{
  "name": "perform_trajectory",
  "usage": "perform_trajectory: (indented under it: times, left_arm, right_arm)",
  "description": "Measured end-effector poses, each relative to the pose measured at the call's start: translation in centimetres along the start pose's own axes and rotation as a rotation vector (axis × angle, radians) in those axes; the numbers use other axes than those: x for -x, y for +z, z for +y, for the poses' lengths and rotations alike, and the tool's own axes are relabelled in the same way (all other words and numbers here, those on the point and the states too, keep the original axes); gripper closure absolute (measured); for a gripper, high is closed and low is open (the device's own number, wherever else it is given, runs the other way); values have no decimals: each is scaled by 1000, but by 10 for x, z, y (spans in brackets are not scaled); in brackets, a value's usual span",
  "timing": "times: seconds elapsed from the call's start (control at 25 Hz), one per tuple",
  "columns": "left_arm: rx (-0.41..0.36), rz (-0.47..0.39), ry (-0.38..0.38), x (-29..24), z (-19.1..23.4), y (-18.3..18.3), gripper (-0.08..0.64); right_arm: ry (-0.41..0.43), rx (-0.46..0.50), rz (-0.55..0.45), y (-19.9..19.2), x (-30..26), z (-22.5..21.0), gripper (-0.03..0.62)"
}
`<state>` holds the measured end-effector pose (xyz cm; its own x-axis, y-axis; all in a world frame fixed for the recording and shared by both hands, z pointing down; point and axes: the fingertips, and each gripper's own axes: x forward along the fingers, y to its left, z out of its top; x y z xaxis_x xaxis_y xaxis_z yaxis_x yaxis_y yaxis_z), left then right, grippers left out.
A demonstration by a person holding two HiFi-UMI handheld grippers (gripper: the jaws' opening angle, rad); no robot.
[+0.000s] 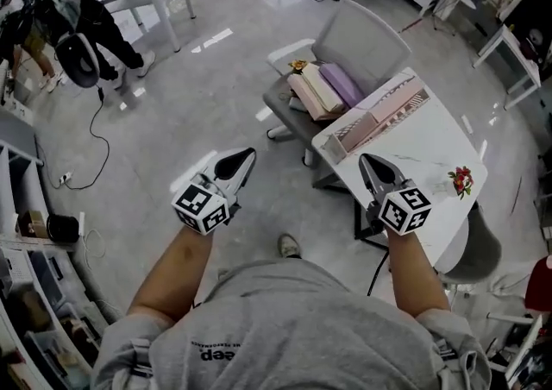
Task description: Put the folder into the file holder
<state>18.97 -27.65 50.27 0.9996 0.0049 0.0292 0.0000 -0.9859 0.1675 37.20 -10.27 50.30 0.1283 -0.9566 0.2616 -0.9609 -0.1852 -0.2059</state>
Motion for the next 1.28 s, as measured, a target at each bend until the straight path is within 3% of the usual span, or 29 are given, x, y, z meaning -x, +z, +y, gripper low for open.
perform_trajectory:
  times: [0.4,0.76,1.0,1.28]
  left_arm:
    - [0,-70,361,195,74,36,502]
    - [12,-96,715,375,86,48,502]
    - [26,-109,843,439,76,54,502]
    - [36,-143,887,475,72,61,502]
  right_arm:
    - [321,108,27,31,-118,160,588]
    - [654,200,71,36,-195,332,588]
    - [770,235,90,42,-213,407,588]
    - [809,263,90,42,-213,443,589]
